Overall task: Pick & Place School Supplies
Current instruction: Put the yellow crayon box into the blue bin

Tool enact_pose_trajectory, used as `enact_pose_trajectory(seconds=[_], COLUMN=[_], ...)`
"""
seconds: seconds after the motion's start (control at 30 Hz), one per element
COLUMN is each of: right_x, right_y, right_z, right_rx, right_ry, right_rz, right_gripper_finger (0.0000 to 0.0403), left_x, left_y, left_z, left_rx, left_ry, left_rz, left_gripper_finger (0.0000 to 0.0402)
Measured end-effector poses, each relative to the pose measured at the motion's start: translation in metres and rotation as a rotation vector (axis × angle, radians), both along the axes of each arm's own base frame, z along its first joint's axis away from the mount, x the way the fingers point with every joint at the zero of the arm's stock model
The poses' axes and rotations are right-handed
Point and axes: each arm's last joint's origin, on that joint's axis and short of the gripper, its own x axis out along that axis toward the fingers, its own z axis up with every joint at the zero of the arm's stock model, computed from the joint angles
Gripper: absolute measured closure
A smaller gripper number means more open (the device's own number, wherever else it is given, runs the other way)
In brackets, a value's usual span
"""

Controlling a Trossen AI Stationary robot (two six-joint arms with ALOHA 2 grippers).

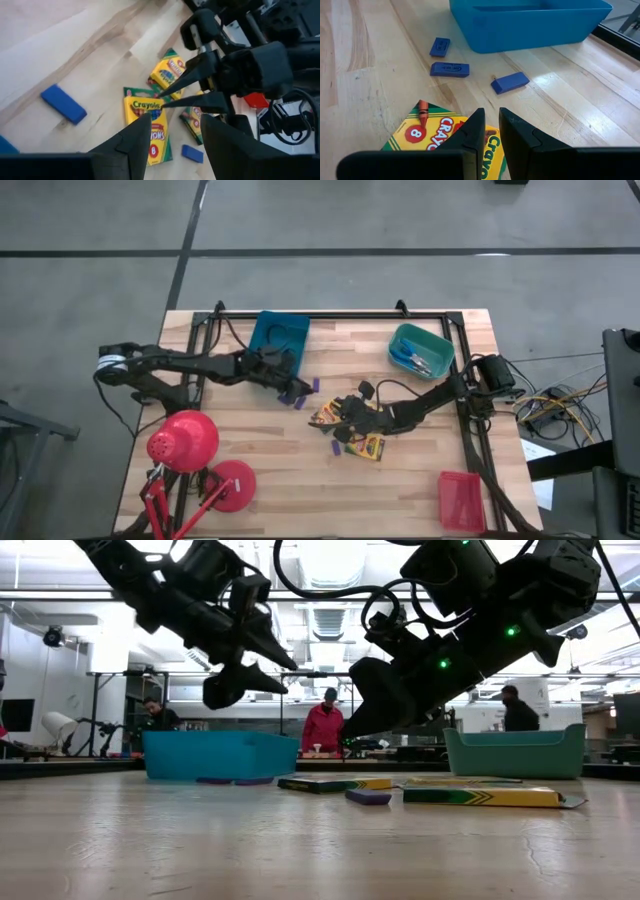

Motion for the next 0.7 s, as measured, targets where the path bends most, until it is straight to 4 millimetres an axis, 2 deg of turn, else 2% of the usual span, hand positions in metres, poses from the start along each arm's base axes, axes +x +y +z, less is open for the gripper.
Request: enact_pose_trajectory(seconds=[0.27,0.47,0.7], right_x=[0.0,0.0,0.0], right_y=[0.0,0.0,0.0], right_z=[0.0,0.0,0.0], right_rx=[0.0,0.0,0.0], right_ry=[0.0,0.0,-0.001], right_rz=[0.0,0.0,0.0], right_gripper_finger=[0.0351,0.0351,0.0351], left_x=[0.002,0.002,0.004], left_y=[-0.005,-0.008,-0.013], left_z=[0.001,0.001,-0.002], left_rx=[-0.001,0.148,0.134], left_ry=[-0.002,-0.013,-0.001], left_rz=[-0.014,-0.096,-0.118], left_gripper_finger=[0.0225,0.0225,0.0225])
